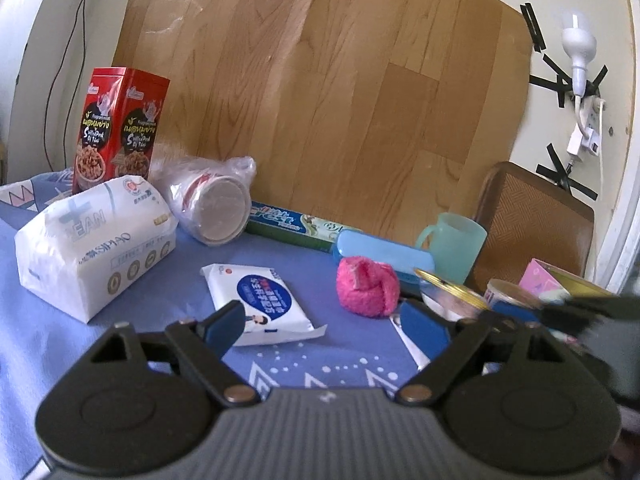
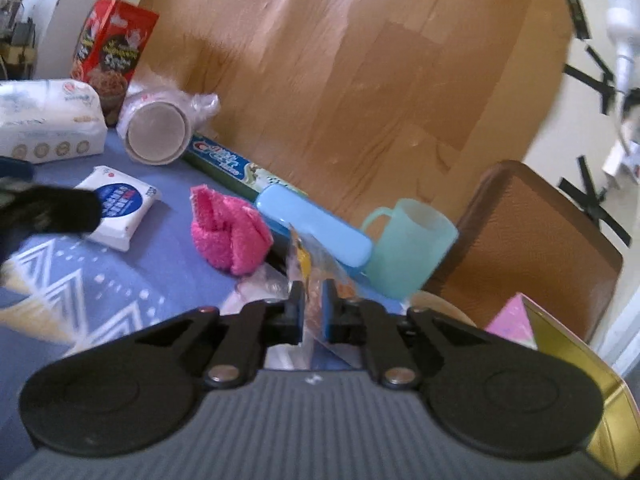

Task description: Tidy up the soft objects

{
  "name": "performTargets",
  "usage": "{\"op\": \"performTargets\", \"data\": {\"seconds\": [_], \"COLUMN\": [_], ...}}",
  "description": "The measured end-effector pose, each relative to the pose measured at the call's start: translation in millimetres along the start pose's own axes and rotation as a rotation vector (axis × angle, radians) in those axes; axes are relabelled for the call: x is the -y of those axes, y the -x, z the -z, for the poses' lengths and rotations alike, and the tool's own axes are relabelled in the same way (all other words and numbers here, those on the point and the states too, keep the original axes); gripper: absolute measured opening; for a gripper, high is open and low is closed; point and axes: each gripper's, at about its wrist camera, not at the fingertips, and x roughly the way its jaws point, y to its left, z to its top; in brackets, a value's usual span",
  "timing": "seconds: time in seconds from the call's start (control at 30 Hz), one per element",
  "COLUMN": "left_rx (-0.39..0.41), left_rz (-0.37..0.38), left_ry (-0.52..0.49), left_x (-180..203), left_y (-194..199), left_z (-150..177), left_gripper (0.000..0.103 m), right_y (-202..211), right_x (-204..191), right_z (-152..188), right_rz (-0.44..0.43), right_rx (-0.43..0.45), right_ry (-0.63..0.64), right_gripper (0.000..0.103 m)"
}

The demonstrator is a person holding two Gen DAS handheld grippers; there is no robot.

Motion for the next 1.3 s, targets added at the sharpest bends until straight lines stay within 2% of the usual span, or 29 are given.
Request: {"op": "performTargets", "data": {"seconds": [0.1,0.13,0.2,0.27,0.3,0.37,0.4,0.43,0.5,0.6,0.63,0.73,0.77,0.83,0.93,1.03,1.13,1.2,1.3], "left_rx": [-0.001,-0.003,-0.020,-0.047,-0.074,-0.136,-0.156,-0.175,-0.224,-0.317,-0.343,-0.452,-0.441,-0.443,-0.384,-0.308,-0.255,-0.255,-0.276], "left_rz": [0.016,0.028,0.087,0.162,0.207,0.313,0.355,0.385,0.424,0.451,0.458,0.451,0.470,0.469,0.481,0.550,0.616,0.641,0.673], "left_ry": [-0.007,-0.007,-0.002,0.007,0.019,0.055,0.061,0.055,0.022,-0.005,-0.008,-0.020,-0.001,0.004,-0.039,-0.086,-0.156,-0.210,-0.263], "left_x": [0,0,0,3,4,12,18,27,47,73,80,92,92,95,108,134,172,204,249], "left_y": [2,3,5,7,6,4,4,3,-2,-17,-23,-44,-42,-37,-18,-4,-2,-10,-25], "left_z": [0,0,1,1,1,2,2,2,3,10,13,29,31,29,19,0,-14,-17,-11], "left_gripper": [0.088,0.089,0.090,0.090,0.090,0.090,0.090,0.090,0.090,0.089,0.084,0.054,0.048,0.048,0.047,0.047,0.047,0.048,0.048], "right_y": [43,55,86,109,114,121,124,125,120,93,81,52,50,51,71,100,119,122,120], "right_x": [10,13,18,27,33,45,49,52,50,45,46,51,54,58,60,71,93,109,136], "right_z": [23,32,52,72,79,91,92,92,87,75,73,70,71,69,68,64,65,71,87], "right_rz": [-0.034,-0.052,-0.077,-0.105,-0.139,-0.222,-0.243,-0.251,-0.234,-0.237,-0.245,-0.292,-0.292,-0.285,-0.243,-0.130,-0.029,0.037,0.117], "right_rx": [-0.008,-0.009,-0.025,-0.055,-0.082,-0.129,-0.129,-0.115,-0.086,-0.090,-0.100,-0.158,-0.152,-0.143,-0.061,0.058,0.135,0.142,0.108], "right_ry": [-0.015,-0.020,-0.025,-0.052,-0.083,-0.170,-0.202,-0.224,-0.211,-0.184,-0.189,-0.243,-0.280,-0.317,-0.342,-0.335,-0.366,-0.373,-0.423], "right_gripper": [0.010,0.006,0.004,0.009,0.013,0.038,0.057,0.070,0.077,0.077,0.077,0.072,0.069,0.064,0.064,0.064,0.064,0.064,0.064]}}
